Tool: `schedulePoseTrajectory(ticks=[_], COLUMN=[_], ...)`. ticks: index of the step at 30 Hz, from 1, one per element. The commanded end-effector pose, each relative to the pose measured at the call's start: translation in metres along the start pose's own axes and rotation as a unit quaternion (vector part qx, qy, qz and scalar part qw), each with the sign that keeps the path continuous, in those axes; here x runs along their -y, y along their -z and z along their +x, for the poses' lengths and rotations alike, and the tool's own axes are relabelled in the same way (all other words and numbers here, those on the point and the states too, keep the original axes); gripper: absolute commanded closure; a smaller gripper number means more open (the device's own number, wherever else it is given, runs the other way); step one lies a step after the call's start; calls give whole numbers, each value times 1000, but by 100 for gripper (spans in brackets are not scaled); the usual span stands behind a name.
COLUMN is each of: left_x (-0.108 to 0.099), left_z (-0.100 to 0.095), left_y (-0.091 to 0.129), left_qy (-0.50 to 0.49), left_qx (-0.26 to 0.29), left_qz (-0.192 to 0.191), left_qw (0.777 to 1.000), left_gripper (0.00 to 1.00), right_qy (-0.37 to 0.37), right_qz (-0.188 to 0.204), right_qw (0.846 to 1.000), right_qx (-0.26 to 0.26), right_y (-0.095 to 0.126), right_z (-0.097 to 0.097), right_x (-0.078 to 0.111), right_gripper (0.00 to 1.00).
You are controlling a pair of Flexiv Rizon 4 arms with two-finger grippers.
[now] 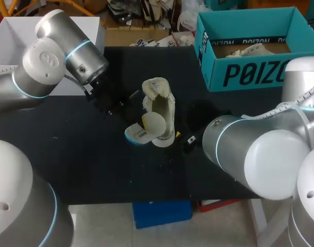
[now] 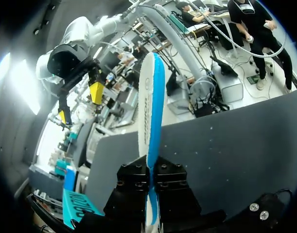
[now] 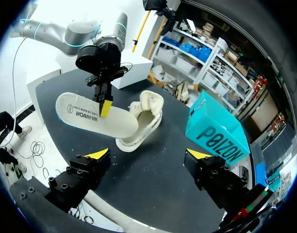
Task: Take the shoe out of the shoebox, open the shoe tongue, remove and reinsert the insole, then place the shoe into the shoebox
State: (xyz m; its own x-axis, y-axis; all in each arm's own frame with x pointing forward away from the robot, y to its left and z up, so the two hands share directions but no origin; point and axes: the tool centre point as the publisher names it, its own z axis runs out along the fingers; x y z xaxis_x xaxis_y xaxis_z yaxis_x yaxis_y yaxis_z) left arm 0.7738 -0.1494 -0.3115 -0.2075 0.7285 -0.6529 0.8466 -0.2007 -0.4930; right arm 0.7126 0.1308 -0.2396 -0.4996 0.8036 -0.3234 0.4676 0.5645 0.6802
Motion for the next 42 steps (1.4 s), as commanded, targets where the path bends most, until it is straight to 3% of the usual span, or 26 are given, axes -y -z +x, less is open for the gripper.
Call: schedulePoseTrajectory(ticks=[1,8,19,42], left_x=[-11,-28,-55,-109], left_z=[-6,-5,-3,-5], left_y=[-6,-11,-10,-3], left_qy=[1,11,23,24], left_qx=[-12,-3,-6,-13], left_qz=[-4,1,-23,-126], left_qw=[1000,1000,999,992], left_gripper=[100,100,100,100], right_qy=[-1,-1,-1,-1], right_qz=[-1,-1,-1,-1], right_qw=[1000,1000,1000,1000], right_qx=[0,0,0,0], right_y=[1,1,1,1], right_z=[2,2,2,2], right_x=[1,1,1,1], right_gripper=[0,0,0,0])
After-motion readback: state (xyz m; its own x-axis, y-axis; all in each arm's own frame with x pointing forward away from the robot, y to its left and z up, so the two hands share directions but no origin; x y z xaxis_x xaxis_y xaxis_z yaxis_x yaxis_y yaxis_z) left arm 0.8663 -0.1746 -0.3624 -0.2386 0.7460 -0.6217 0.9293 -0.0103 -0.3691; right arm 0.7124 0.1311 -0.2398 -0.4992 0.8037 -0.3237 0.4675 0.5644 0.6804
